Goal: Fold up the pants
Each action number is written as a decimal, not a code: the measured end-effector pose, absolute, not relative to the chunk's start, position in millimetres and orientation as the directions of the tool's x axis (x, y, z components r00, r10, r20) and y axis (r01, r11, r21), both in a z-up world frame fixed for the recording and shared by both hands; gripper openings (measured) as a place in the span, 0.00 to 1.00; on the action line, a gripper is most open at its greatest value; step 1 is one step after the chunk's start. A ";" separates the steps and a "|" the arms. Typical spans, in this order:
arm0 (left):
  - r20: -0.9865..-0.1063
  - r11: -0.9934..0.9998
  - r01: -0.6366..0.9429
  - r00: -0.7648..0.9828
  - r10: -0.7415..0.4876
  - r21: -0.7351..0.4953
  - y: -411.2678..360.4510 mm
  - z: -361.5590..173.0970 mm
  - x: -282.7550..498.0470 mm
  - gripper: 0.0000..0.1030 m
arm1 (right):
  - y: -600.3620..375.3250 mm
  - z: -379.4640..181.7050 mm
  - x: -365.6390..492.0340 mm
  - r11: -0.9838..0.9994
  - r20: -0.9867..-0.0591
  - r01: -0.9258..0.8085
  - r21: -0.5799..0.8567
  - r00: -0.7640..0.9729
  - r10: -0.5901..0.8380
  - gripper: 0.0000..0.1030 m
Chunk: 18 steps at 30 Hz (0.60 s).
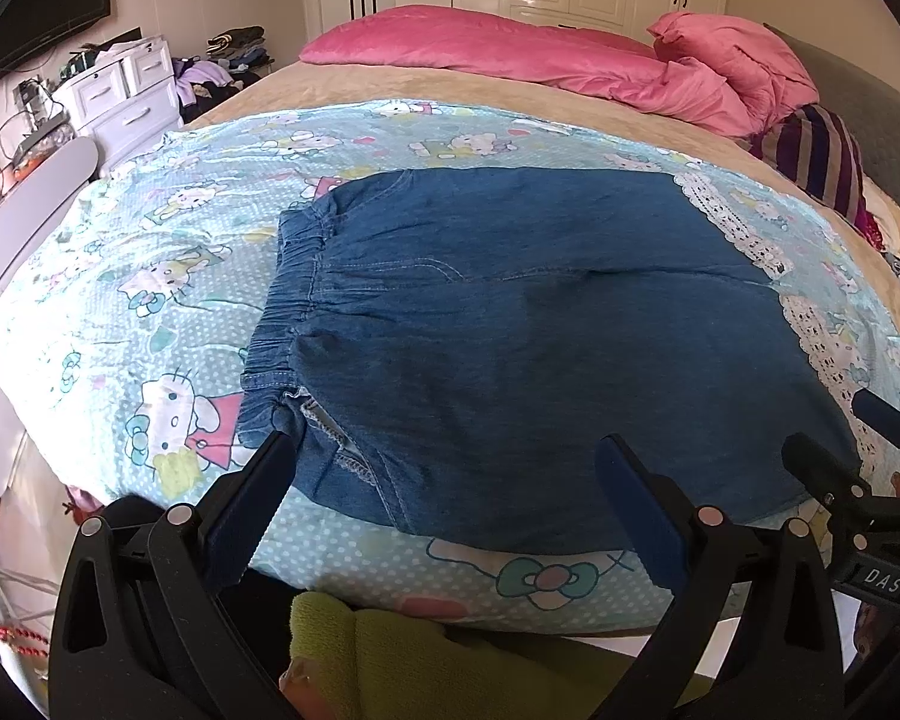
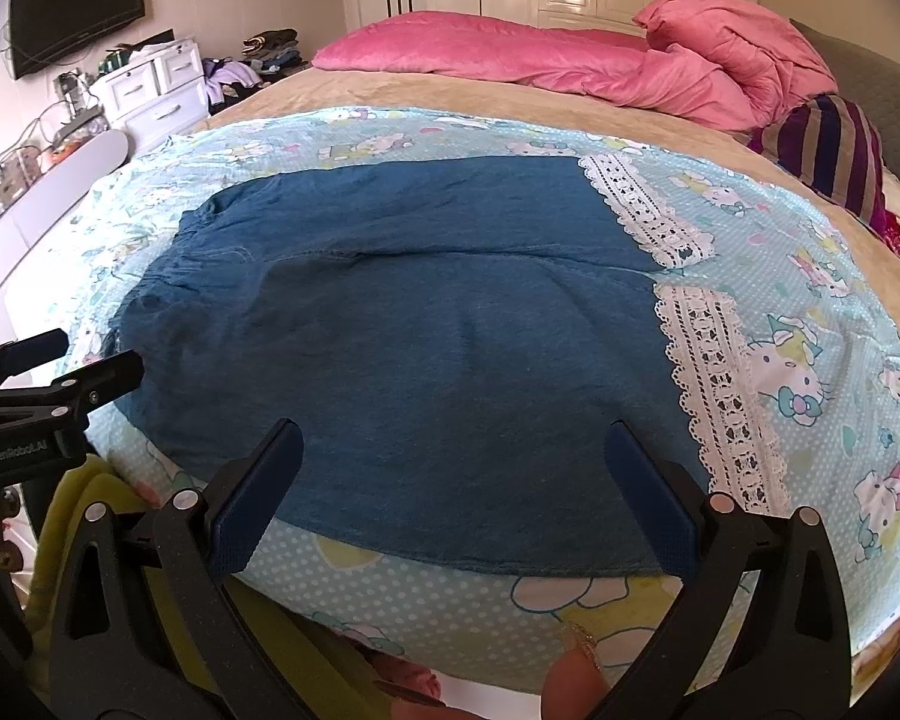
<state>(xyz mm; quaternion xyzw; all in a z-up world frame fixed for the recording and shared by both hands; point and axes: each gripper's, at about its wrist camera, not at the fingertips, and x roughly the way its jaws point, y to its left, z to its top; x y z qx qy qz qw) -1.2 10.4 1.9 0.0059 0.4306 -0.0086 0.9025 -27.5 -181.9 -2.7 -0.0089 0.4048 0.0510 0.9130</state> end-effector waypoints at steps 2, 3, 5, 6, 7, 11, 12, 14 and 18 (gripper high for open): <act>-0.778 1.000 0.017 0.628 -0.011 -0.001 12.1 1.2 -0.1 0.96 | -181.3 -3.1 -26.0 0.994 -0.739 -0.104 0.023 0.668 0.087 0.92; -0.779 1.000 0.015 0.627 -0.010 0.000 12.4 0.9 0.6 0.96 | -180.5 -2.8 -25.4 0.994 -0.739 -0.105 0.020 0.669 0.085 0.92; -0.780 1.000 0.013 0.626 -0.008 0.000 12.9 0.2 1.5 0.96 | -180.2 -3.2 -24.2 0.994 -0.738 -0.107 0.019 0.669 0.086 0.92; -0.781 1.000 0.012 0.625 -0.008 -0.001 13.5 -0.1 2.2 0.96 | -179.3 -3.4 -23.4 0.994 -0.738 -0.107 0.019 0.669 0.086 0.92; -0.782 1.000 0.012 0.623 -0.011 -0.004 14.5 -0.6 3.3 0.96 | -178.8 -3.6 -22.4 0.994 -0.739 -0.110 0.017 0.668 0.087 0.92; -0.784 1.000 0.004 0.621 -0.006 -0.004 16.2 -2.8 7.0 0.96 | -175.0 -4.1 -17.9 0.993 -0.740 -0.119 0.011 0.666 0.088 0.92; -0.786 1.000 0.003 0.619 -0.005 -0.004 16.9 -3.5 8.6 0.96 | -173.6 -4.1 -17.0 0.993 -0.741 -0.121 0.011 0.665 0.090 0.92; -0.787 1.000 0.000 0.617 -0.003 -0.004 18.4 -4.9 11.9 0.96 | -170.3 -4.2 -13.3 0.991 -0.741 -0.131 0.010 0.664 0.095 0.92; -0.795 1.000 -0.008 0.607 0.000 -0.006 22.2 -8.1 21.7 0.96 | -164.9 -3.8 -2.8 0.988 -0.740 -0.155 -0.011 0.666 0.096 0.92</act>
